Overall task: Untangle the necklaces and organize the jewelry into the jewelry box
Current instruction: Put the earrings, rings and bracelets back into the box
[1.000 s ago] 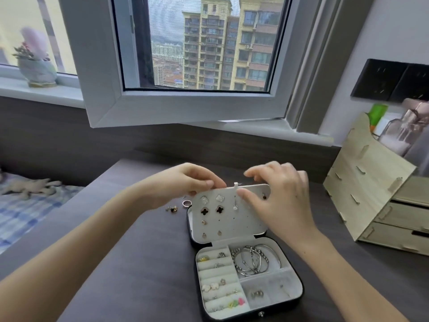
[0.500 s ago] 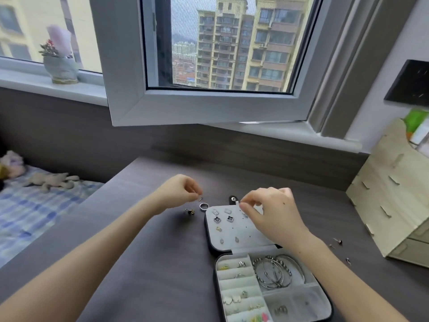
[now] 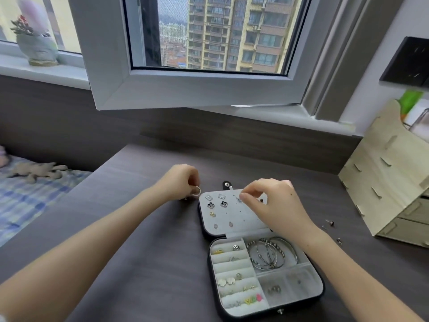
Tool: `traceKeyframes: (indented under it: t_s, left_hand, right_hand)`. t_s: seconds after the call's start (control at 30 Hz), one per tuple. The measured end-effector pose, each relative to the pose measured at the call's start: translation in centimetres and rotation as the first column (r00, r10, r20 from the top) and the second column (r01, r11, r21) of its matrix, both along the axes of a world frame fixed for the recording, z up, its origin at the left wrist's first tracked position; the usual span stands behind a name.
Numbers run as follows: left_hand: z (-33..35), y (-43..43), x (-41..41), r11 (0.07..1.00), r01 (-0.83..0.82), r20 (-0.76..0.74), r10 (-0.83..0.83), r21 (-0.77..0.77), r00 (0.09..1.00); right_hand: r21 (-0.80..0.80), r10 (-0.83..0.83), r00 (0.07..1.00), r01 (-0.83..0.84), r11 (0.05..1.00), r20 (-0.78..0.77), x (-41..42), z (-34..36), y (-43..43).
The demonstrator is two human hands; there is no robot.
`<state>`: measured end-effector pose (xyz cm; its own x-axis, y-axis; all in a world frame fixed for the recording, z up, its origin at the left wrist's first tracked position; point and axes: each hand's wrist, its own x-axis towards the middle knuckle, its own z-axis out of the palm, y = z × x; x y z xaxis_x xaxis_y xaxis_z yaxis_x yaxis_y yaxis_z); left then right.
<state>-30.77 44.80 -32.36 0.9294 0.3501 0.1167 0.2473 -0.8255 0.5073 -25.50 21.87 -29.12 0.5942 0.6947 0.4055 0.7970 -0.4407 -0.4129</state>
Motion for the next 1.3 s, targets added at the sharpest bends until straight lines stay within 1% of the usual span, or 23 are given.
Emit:
traceKeyframes:
  t_s: [0.03,0.1,0.17,0.23,0.3,0.37,0.43,0.53,0.63,0.7,0.77,0.87,0.93,1.0,1.07,1.13,1.2,1.23,1.3]
  left_hand:
    - [0.4,-0.2,-0.6,0.999,-0.021,0.055,0.023,-0.050,0.998]
    - [1.5,-1.2,-2.2,0.975,-0.016,0.160,0.052,-0.221,0.986]
    - [2.6,-3.2,-4.2,0.910,0.067,0.221,0.028,-0.409,0.975]
    - [3.2,-5.5,-6.3,0.836,0.153,0.226,-0.035,-0.527,0.973]
    - [3.3,-7.4,-7.9,0.794,0.189,0.206,-0.081,-0.577,0.975]
    - [3.0,-8.6,-9.0,0.780,0.170,0.192,-0.066,-0.603,0.979]
    - [2.6,-9.2,-9.6,0.768,0.142,0.176,-0.038,-0.625,0.984]
    - [2.2,-9.9,-10.0,0.787,0.136,0.138,-0.065,-0.601,0.988]
    - [2.0,-10.0,-10.4,0.810,0.136,0.086,-0.106,-0.570,0.991]
    - [1.9,-9.8,-10.7,0.851,0.144,0.060,-0.132,-0.504,0.989]
    - [1.7,-9.6,-10.8,0.884,0.143,0.063,-0.129,-0.446,0.990]
    - [1.4,-9.6,-10.7,0.888,0.135,0.077,-0.113,-0.439,0.991]
    - [1.1,-9.5,-10.6,0.890,0.131,0.068,-0.113,-0.436,0.991]
    - [0.9,-9.3,-10.4,0.890,0.120,0.059,-0.104,-0.440,0.993]
    - [0.8,-8.9,-10.3,0.901,0.092,0.057,-0.075,-0.423,0.996]
    - [0.4,-8.1,-10.0,0.930,0.034,0.065,-0.011,-0.366,0.998]
    - [0.0,-6.7,-9.4,0.957,-0.048,0.091,0.077,-0.285,0.993]
    - [-0.3,-5.8,-8.9,0.963,-0.100,0.107,0.131,-0.250,0.986]
    - [-0.9,-3.8,-7.9,0.960,-0.200,0.137,0.229,-0.196,0.964]
  right_hand:
    - [0.033,0.022,0.999,-0.021,0.999,-0.042,-0.5,0.1,-0.2]
    - [0.104,0.084,0.987,-0.070,0.992,-0.137,-1.6,0.1,-0.4]
    - [0.158,0.149,0.962,-0.115,0.981,-0.228,-2.8,0.1,-0.6]
    - [0.190,0.215,0.931,-0.164,0.968,-0.295,-4.0,0.0,-0.8]
    - [0.195,0.258,0.910,-0.203,0.960,-0.324,-4.9,0.0,-1.2]
    - [0.199,0.271,0.902,-0.213,0.957,-0.337,-5.5,-0.2,-1.7]
    - [0.199,0.245,0.897,-0.182,0.963,-0.367,-5.7,-0.5,-2.1]
    - [0.170,0.242,0.887,-0.188,0.967,-0.394,-5.8,-1.0,-2.6]
    - [0.089,0.239,0.894,-0.222,0.971,-0.379,-5.8,-1.5,-2.8]
    - [0.038,0.250,0.914,-0.251,0.967,-0.319,-5.6,-2.2,-2.8]
    - [0.023,0.275,0.926,-0.279,0.960,-0.259,-5.7,-2.9,-2.6]
    - [0.006,0.317,0.941,-0.319,0.948,-0.115,-5.8,-3.4,-2.0]
    - [-0.063,0.335,0.942,-0.334,0.940,0.003,-5.8,-3.4,-1.6]
    - [-0.114,0.340,0.938,-0.332,0.936,0.062,-5.8,-3.4,-1.3]
    - [-0.161,0.349,0.933,-0.332,0.929,0.086,-5.9,-3.1,-1.1]
    - [-0.241,0.379,0.918,-0.344,0.908,0.117,-5.8,-2.7,-0.9]
    - [-0.320,0.394,0.916,-0.353,0.879,0.072,-5.4,-2.1,-0.6]
    - [-0.317,0.385,0.922,-0.354,0.880,0.038,-5.2,-1.8,-0.5]
    - [-0.204,0.342,0.939,-0.338,0.919,-0.017,-4.6,-1.5,-0.4]
